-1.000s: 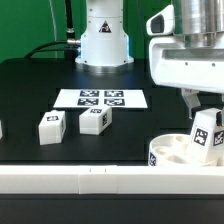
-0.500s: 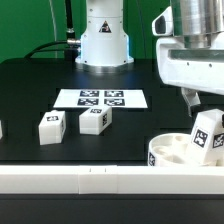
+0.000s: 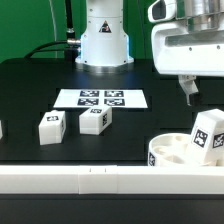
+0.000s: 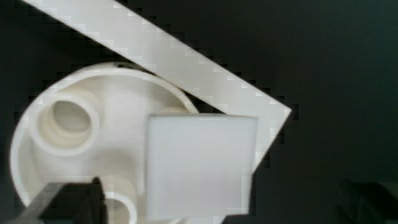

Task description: Assemble stool

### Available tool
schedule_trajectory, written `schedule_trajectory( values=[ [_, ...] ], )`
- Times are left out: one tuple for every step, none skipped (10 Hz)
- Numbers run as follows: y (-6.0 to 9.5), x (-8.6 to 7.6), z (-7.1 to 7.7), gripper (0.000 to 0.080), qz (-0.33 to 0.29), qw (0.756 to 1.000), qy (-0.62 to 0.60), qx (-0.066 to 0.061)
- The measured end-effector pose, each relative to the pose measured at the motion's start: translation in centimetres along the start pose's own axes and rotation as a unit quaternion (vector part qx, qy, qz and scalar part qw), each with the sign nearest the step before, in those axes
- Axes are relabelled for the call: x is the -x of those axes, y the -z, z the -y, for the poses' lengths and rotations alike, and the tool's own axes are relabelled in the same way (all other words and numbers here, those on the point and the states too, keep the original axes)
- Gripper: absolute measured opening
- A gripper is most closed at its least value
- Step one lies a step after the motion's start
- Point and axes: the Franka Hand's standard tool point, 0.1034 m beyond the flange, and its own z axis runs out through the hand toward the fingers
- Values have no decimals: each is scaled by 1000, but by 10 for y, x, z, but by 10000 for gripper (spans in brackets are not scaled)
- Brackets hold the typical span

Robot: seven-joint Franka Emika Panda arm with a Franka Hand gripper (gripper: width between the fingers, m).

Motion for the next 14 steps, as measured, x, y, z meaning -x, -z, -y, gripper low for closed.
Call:
schedule_trajectory(
  values=[
    [-1,0,0,649,0,999,38,0],
    [-1,0,-1,649,-1,997,82,3],
    [-2,2,-2,649,-1,988,155,13],
    [-1,1,-1,649,-2,978,209,14],
    [0,1,1,649,-3,963,268,14],
    [1,0,2,649,-3,950,312,13],
    [2,-2,3,649,-2,932,363,14],
    [2,-4,2,649,-2,920,393,14],
    [2,-3,2,649,-1,908,419,14],
    [1,-4,2,649,-1,892,452,15],
    [1,-4,2,649,-1,879,476,15],
    [1,-4,1,649,-1,860,510,16],
    [1,-4,1,649,-1,843,537,18],
    [1,-3,2,649,-5,799,601,27]
  ],
)
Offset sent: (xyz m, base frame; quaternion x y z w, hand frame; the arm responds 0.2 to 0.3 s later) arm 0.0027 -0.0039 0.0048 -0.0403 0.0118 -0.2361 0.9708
